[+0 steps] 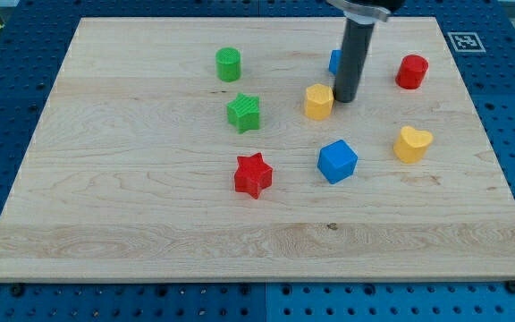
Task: Push yellow hexagon near to green star
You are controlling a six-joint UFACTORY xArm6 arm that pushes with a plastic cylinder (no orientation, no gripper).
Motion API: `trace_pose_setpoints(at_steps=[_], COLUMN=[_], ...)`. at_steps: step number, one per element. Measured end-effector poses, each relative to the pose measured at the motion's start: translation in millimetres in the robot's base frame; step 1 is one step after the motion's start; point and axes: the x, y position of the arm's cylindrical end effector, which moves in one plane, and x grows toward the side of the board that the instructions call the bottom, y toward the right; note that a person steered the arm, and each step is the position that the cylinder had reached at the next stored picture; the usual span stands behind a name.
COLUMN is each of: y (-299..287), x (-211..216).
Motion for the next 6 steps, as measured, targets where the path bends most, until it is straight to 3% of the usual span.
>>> trace_pose_setpoints(at_steps=[2, 6], y=[10, -85], x=[19, 19])
